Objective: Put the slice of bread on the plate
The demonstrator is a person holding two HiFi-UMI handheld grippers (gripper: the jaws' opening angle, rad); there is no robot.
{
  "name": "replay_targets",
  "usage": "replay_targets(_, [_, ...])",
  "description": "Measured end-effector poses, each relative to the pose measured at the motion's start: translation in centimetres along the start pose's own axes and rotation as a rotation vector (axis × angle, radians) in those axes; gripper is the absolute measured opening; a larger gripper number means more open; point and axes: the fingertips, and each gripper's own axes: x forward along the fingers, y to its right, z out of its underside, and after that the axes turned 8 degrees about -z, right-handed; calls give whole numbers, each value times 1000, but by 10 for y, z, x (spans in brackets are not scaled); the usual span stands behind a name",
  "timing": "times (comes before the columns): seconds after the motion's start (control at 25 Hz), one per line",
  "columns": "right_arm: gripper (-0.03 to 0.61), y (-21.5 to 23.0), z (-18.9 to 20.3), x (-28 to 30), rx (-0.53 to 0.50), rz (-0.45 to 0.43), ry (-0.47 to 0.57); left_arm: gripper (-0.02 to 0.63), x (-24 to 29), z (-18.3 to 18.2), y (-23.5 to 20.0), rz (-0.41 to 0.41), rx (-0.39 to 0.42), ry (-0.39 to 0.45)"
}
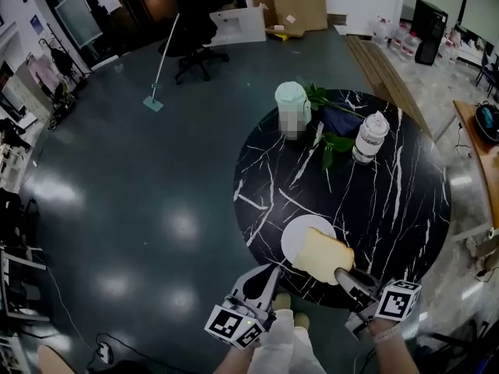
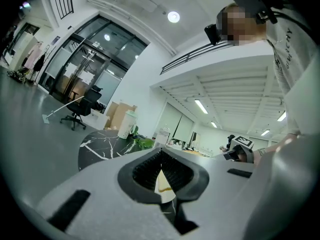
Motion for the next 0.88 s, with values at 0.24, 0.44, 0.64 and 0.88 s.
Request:
replay_targets(0.24, [89, 25, -11, 30, 82, -8, 34, 6, 14, 22, -27, -36, -5, -4])
replay_targets(0.44, [89, 33, -5, 48, 175, -68, 52, 6, 18, 32, -40, -54, -13, 15])
replay_targets(0.64, [89, 44, -4, 59, 237, -72, 64, 8, 24, 34, -44, -52, 28, 35])
replay_targets(0.88, [89, 60, 4, 59, 290, -6, 28, 6, 29, 31, -53, -65, 59, 63])
